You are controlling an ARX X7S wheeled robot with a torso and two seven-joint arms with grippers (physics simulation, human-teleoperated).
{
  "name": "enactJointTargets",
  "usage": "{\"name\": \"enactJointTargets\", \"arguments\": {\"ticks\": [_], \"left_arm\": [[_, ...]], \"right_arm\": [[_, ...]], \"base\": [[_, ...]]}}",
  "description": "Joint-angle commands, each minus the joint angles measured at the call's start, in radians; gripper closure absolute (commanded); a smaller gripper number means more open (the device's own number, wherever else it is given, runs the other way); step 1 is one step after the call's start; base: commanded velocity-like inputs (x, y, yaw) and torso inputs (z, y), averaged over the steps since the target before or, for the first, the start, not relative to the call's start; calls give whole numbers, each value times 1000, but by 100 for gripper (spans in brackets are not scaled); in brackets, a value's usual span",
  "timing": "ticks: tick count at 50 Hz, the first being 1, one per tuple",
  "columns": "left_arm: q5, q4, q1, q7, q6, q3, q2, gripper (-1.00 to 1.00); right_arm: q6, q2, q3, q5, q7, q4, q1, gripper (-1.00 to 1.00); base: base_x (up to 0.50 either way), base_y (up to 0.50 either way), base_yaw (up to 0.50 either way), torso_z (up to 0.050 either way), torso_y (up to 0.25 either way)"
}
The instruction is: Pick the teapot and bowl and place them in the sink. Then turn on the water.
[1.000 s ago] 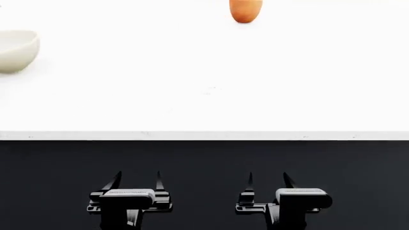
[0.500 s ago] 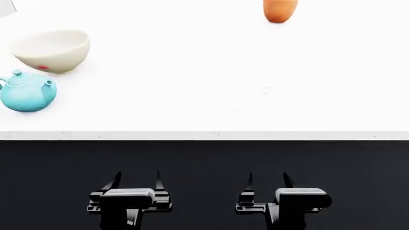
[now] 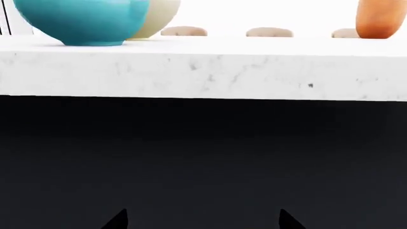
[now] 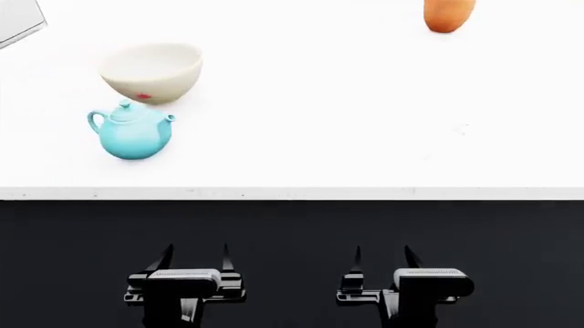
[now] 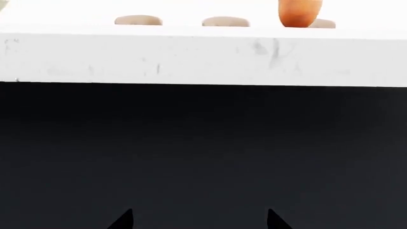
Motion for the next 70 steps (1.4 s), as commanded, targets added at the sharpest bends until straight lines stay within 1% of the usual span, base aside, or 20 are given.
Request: {"name": "enactJointTargets", "arguments": {"ticks": [1, 45, 48, 51, 54, 56, 60, 63, 67, 70], "left_arm": [[-8, 2, 1, -10, 3, 9, -7, -100], [-39, -8, -10, -33, -3, 39, -31, -100], [-46, 1, -13, -33, -25, 41, -35, -100], [-66, 28, -16, -29, -61, 39, -43, -100], [-113, 95, -13, -20, -120, 32, -54, -100], [-153, 177, -14, -16, -191, 33, -68, -100], [-221, 374, -29, -35, -376, 40, -113, -100], [-298, 539, -44, -67, -536, 23, -157, -100], [-447, 747, -82, -133, -759, -44, -211, -100], [-624, 876, -156, -206, -944, -126, -239, -100]], "right_arm": [[-1, 7, -10, 8, 9, 1, 2, -100], [-4, 31, -36, 38, 35, 3, 7, -100], [2, 33, -36, 41, 39, -7, 6, -100], [42, 37, -33, 48, 49, -27, 15, -100], [113, 54, -41, 53, 51, -92, 18, -100], [201, 82, -44, 65, 49, -195, 14, -100], [398, 142, -32, 114, 49, -411, 19, -100], [558, 183, 4, 184, 53, -562, 38, -100], [793, 229, 91, 322, 69, -755, 104, -100], [982, 257, 191, 462, 86, -886, 183, -100]], "base": [[0, 500, 0, 0, 0], [0, 500, 0, 0, 0], [0, 0, 0, 0, 0], [0, 0, 0, 0, 0], [0, 0, 0, 0, 0], [0, 0, 0, 0, 0], [0, 0, 0, 0, 0], [0, 0, 0, 0, 0], [0, 0, 0, 0, 0], [0, 0, 0, 0, 0]]}}
